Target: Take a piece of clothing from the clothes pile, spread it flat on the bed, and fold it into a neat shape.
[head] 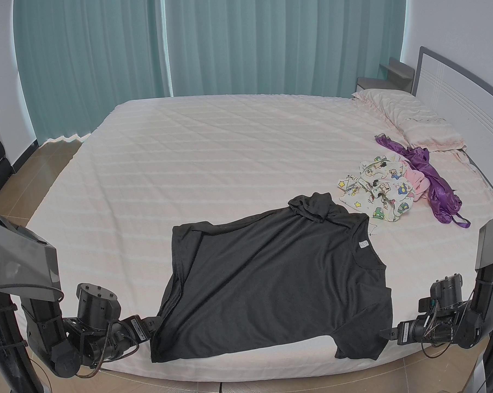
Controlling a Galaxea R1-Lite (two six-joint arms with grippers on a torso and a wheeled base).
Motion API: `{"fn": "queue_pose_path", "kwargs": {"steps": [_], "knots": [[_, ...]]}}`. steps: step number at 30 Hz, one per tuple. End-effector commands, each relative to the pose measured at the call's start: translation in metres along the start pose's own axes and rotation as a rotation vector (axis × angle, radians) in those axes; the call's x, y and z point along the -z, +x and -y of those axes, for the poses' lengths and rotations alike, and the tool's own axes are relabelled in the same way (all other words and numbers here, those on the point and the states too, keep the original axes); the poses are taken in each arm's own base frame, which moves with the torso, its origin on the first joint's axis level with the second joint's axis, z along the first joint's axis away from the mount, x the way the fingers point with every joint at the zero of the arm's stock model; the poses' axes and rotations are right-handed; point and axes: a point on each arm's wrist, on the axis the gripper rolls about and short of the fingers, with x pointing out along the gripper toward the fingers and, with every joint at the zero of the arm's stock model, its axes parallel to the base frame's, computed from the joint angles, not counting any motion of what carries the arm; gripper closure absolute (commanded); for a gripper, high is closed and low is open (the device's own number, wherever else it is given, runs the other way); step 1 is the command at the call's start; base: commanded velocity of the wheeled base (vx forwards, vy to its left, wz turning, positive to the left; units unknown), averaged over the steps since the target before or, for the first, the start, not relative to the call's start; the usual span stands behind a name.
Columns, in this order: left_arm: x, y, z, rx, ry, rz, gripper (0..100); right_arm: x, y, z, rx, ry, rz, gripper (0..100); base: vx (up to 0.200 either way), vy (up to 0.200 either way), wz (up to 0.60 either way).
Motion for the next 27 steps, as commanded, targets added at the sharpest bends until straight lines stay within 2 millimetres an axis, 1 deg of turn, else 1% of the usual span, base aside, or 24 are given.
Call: {"fn": "queue_pose_path", "kwargs": {"steps": [1, 5, 23, 27], "knots": [[-0.0047, -0.0018, 0.0016, 0.020, -0.023, 0.025, 0, 0.0034, -0.0037, 0.0003, 0.003, 0.000, -0.012, 0, 0.000, 0.000, 0.00], [-0.0073, 0.0001, 0.0024, 0.037, -0.060, 0.036, 0, 0.0039, -0.0032, -0.0002, 0.002, -0.003, -0.015, 0, 0.000, 0.000, 0.00], [-0.0086, 0.0012, 0.0017, 0.047, -0.074, 0.028, 0, 0.0041, -0.0032, -0.0012, 0.003, -0.006, -0.015, 0, 0.200, 0.000, 0.00], [-0.0086, 0.0013, 0.0023, 0.063, -0.073, 0.014, 0, 0.0049, -0.0030, -0.0014, 0.002, -0.008, -0.023, 0, 0.000, 0.000, 0.00]]}}
